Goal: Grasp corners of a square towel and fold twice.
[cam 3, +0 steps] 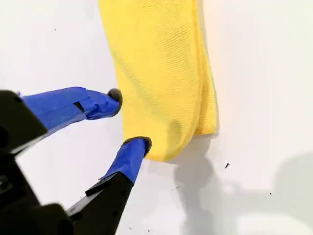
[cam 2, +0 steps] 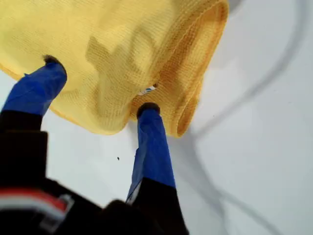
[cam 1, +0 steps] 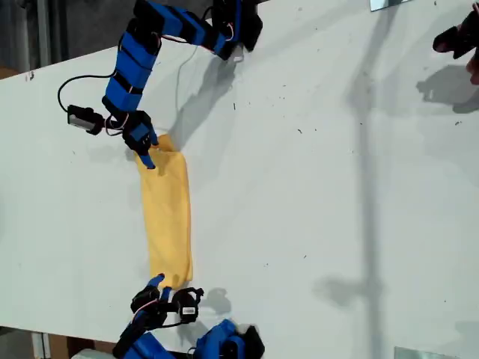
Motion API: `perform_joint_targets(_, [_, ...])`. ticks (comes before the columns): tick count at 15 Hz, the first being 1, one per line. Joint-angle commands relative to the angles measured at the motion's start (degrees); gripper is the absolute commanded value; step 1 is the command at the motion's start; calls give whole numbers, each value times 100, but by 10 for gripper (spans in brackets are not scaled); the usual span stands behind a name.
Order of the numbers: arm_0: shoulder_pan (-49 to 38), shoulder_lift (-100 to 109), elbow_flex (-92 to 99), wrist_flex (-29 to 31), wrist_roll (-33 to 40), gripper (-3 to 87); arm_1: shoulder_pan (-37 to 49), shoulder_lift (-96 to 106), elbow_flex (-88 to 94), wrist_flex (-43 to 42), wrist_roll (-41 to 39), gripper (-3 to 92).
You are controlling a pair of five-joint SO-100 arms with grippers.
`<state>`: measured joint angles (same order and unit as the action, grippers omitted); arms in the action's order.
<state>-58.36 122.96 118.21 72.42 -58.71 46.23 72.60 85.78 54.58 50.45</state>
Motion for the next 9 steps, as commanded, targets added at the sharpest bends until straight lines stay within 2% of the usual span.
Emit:
perform_joint_targets(1, [-299, 1819, 404, 396, -26, 120, 88, 0, -589, 176, -149, 372])
perform_joint_targets(4, [-624, 3146, 3006, -589, -281, 120, 475, -457, -993, 510, -422, 401])
perform_joint_targets(5, [-694, 4271, 3788, -510, -360, 120, 571, -650, -1248, 677, -615, 402])
perform_joint_targets(7, [-510, 6398, 4632, 149, -510, 120, 729, -1424, -2180, 1248, -949, 403])
perform_joint_targets(9, [-325, 7172, 5256, 360, -791, 111, 835, -2162, -2900, 1687, -1099, 401])
